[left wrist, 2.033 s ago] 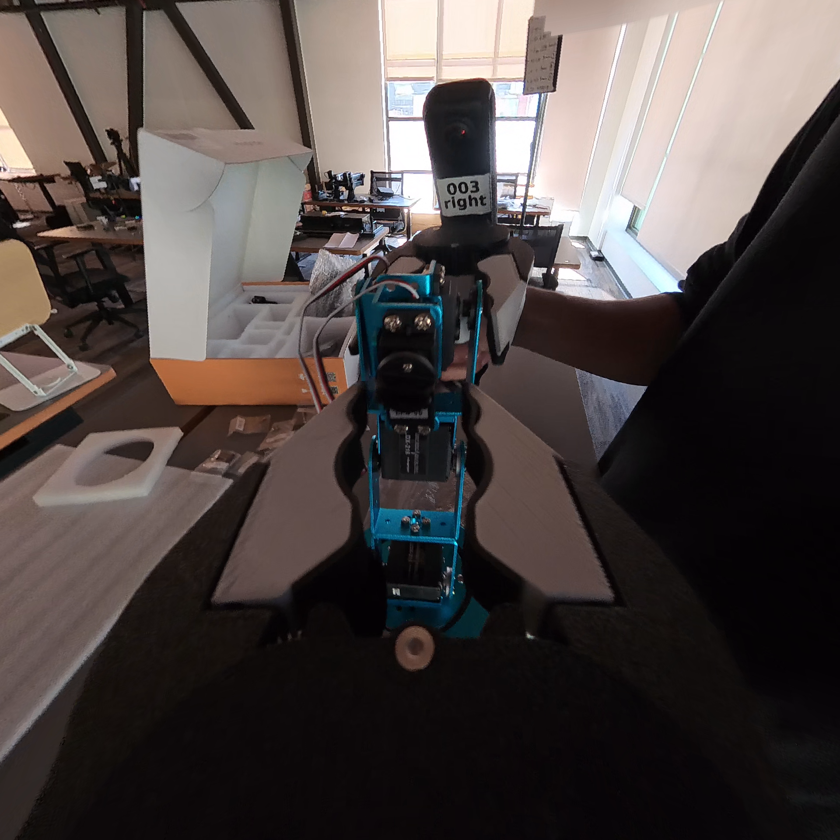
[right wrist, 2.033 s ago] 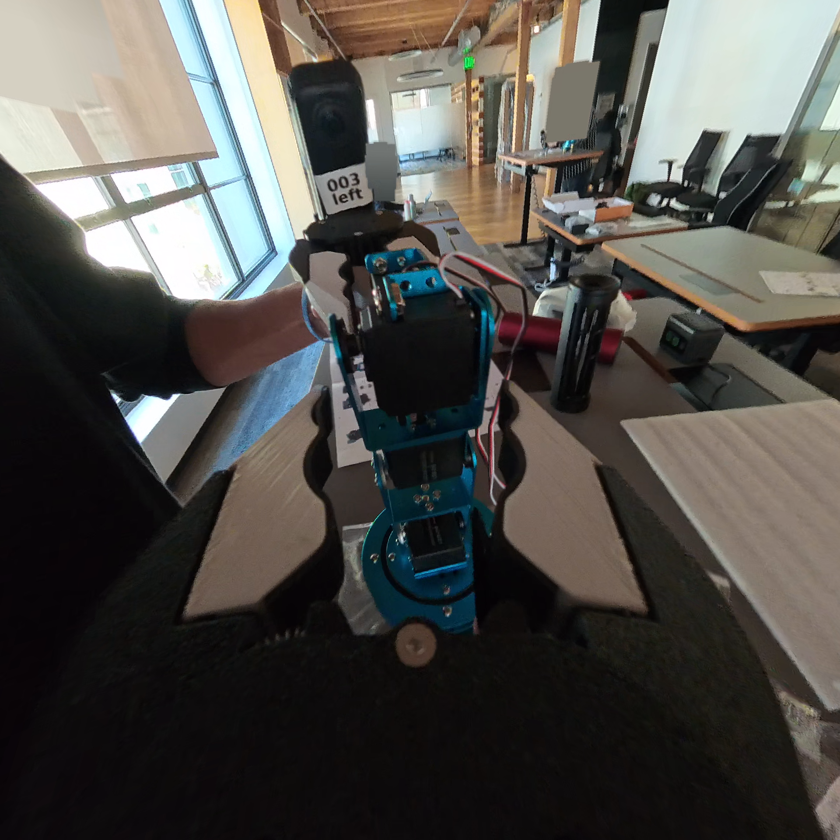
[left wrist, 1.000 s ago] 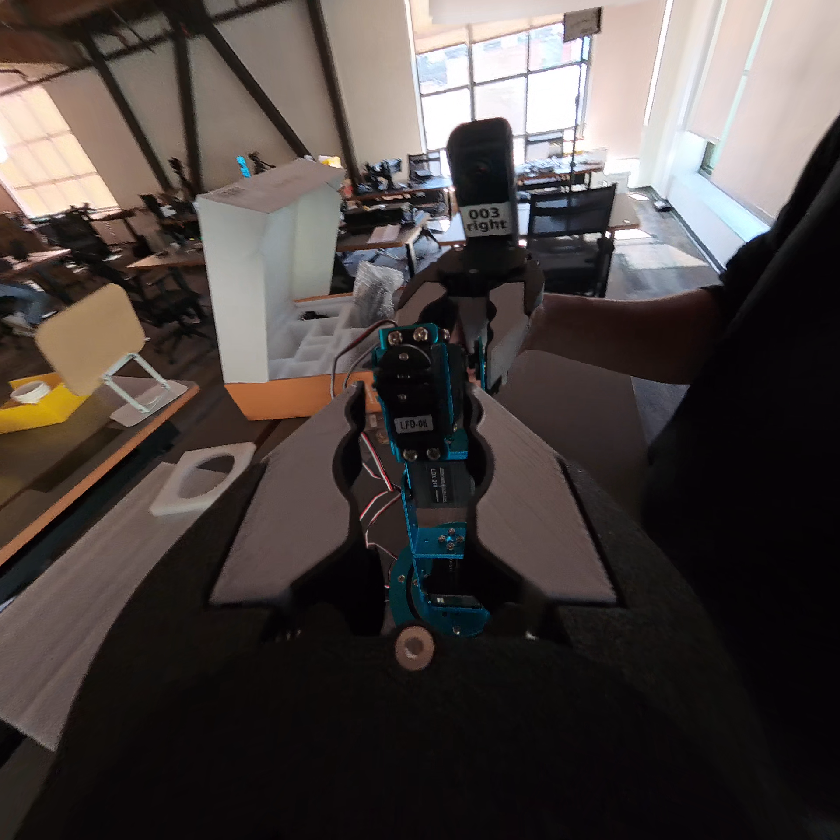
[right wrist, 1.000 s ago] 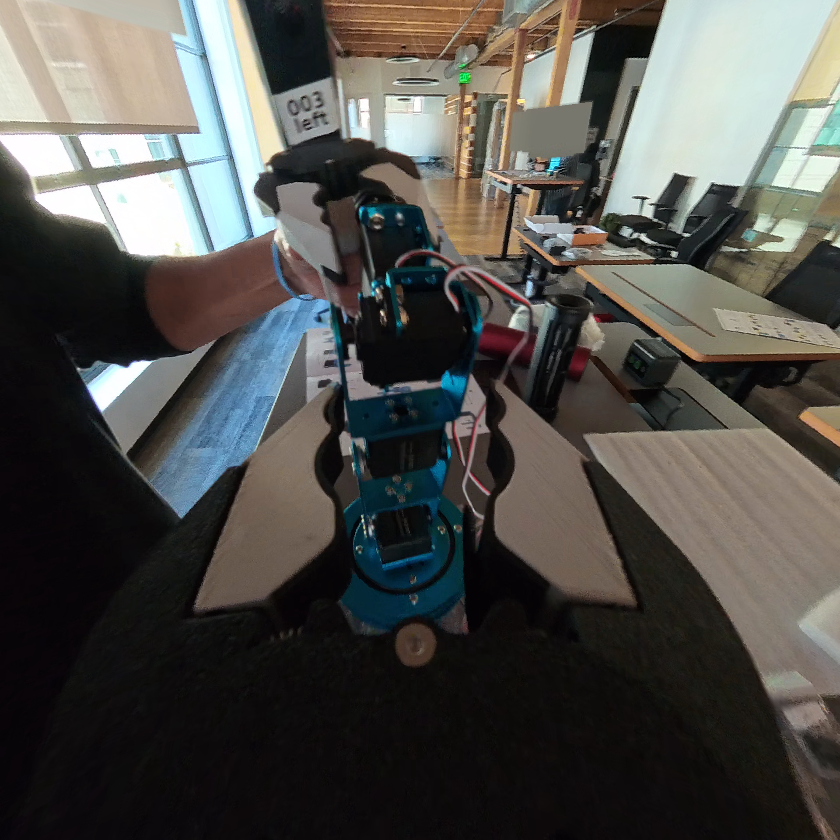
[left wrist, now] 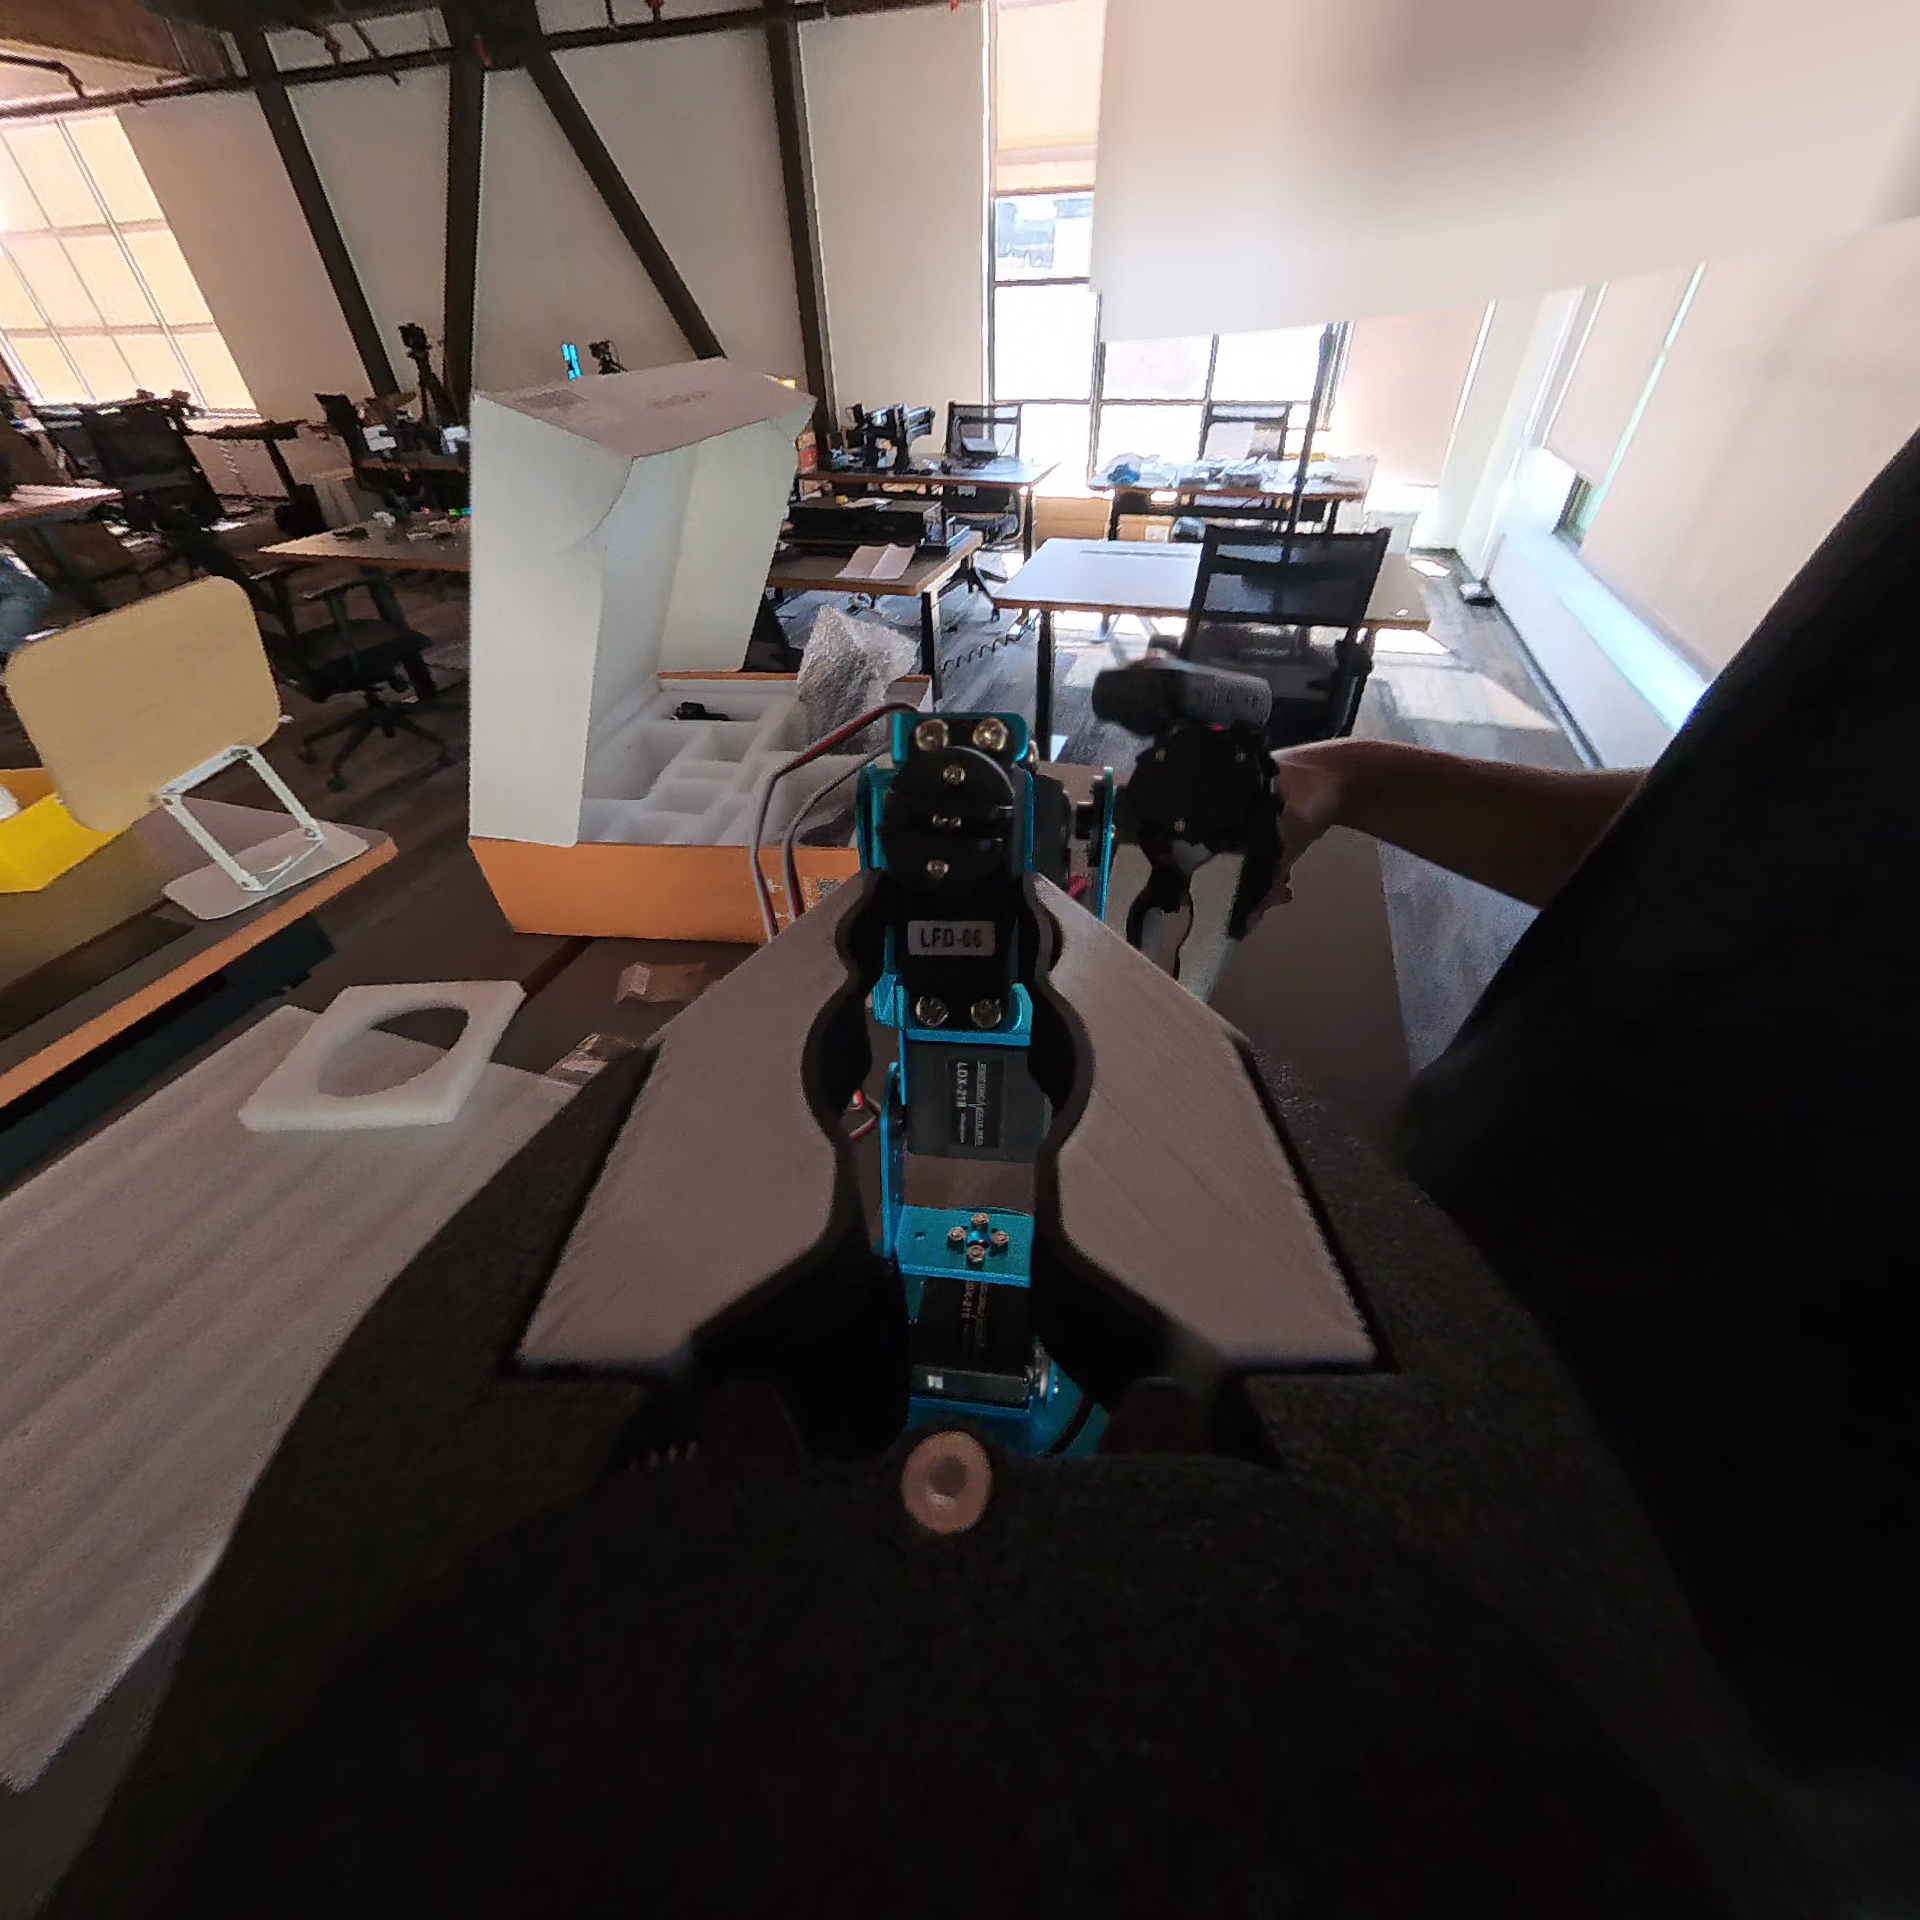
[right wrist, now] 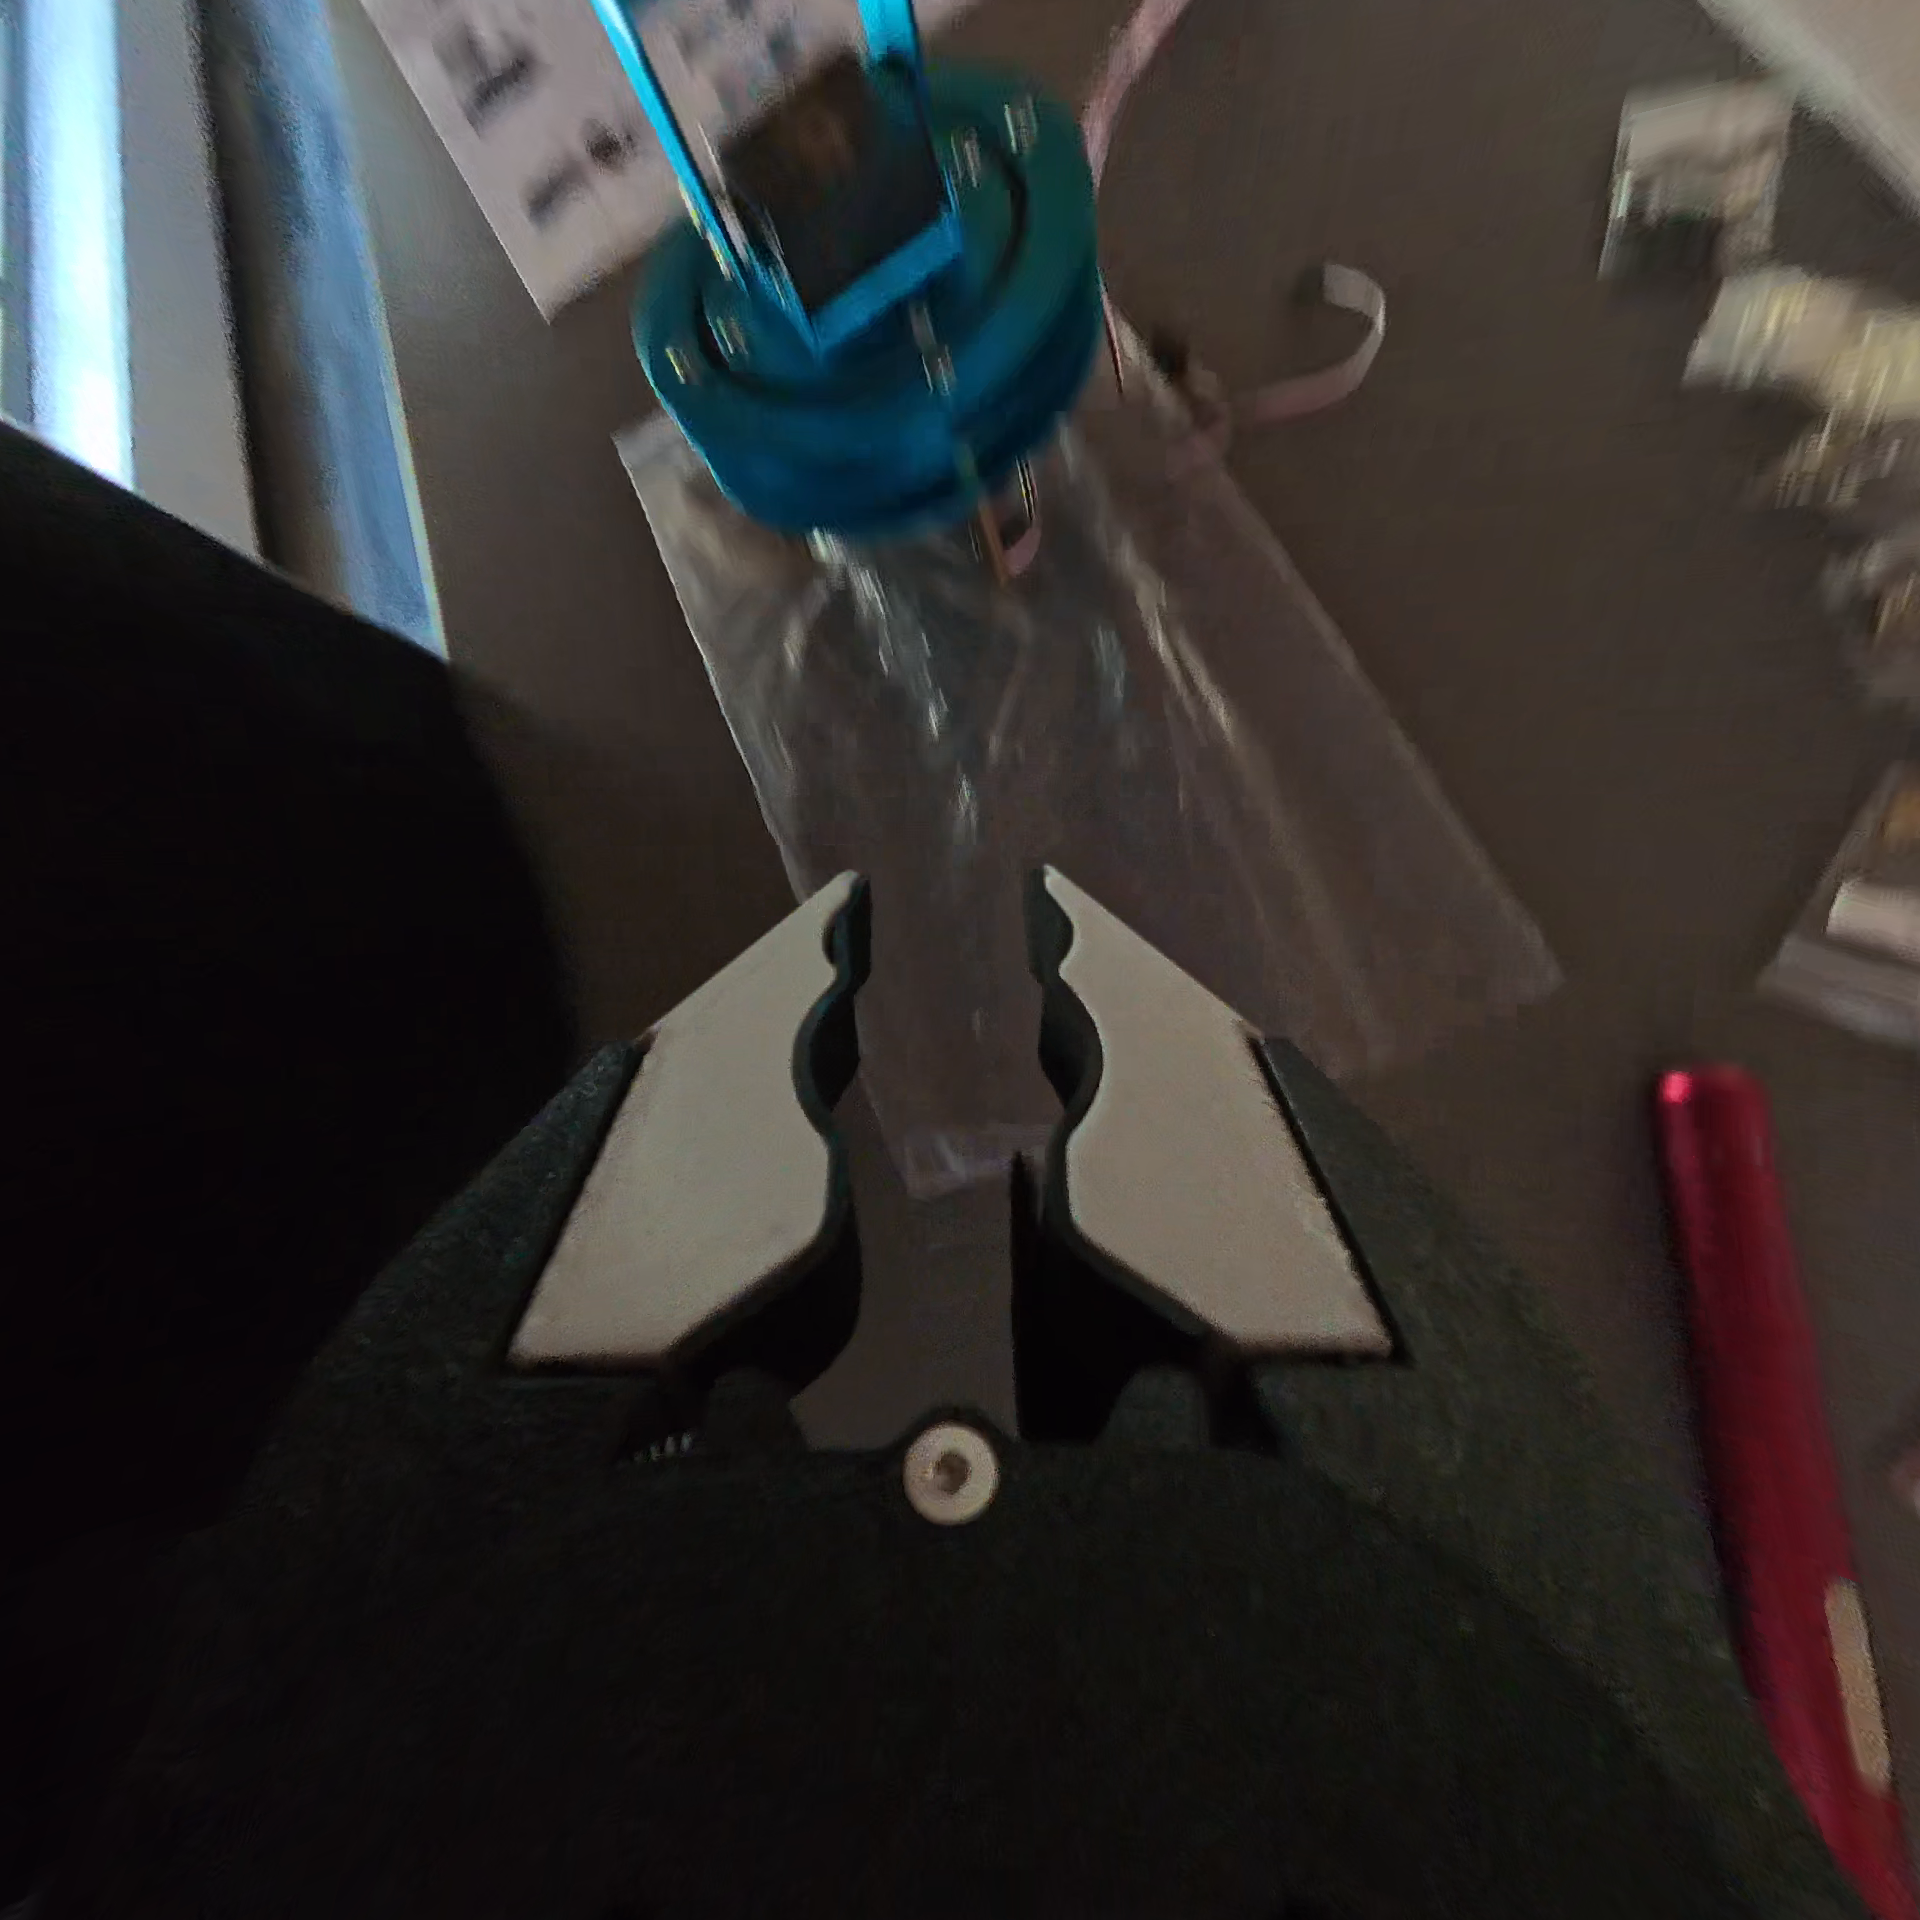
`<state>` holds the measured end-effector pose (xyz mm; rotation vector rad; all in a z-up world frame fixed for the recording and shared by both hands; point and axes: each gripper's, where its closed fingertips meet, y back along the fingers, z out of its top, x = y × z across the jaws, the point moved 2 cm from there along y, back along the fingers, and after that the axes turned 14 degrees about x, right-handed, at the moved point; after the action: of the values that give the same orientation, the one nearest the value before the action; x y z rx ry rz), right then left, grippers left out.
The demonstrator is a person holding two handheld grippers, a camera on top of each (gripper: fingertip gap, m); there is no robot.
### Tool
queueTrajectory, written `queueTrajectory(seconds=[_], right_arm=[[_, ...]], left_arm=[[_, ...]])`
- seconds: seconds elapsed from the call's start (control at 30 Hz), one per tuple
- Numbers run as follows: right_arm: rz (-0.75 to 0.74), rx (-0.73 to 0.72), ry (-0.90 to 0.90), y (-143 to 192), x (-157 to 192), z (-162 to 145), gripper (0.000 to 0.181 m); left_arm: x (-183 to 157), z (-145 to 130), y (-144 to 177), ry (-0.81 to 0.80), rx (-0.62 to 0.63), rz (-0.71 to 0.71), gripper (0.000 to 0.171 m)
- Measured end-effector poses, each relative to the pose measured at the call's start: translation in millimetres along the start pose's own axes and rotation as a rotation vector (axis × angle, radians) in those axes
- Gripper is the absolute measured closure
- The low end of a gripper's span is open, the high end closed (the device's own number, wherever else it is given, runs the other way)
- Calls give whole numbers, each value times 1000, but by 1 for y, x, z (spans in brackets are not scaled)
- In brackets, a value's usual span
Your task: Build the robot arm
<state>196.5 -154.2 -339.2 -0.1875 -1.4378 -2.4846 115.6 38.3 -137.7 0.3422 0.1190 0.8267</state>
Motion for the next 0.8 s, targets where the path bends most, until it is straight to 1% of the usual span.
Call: queueTrajectory(seconds=[0.07,0.13,0.23,0.4,0.63,0.8], right_arm=[[-32,115,-34,-8,-5,-26,152],[-42,180,-57,-11,-7,-39,152],[-45,200,-67,-11,-7,-41,153],[-57,197,-75,-9,-11,-39,153],[-72,190,-70,-11,-9,-45,152],[-109,271,-49,-17,-13,-54,154]], left_arm=[[1,-2,1,14,-26,-14,147],[1,-4,1,16,-52,-19,147],[1,-9,-1,28,-72,-27,147],[-1,-20,-6,50,-62,-36,147],[-3,-21,-5,40,-50,-10,148],[-3,-21,-3,21,-25,-3,149]])
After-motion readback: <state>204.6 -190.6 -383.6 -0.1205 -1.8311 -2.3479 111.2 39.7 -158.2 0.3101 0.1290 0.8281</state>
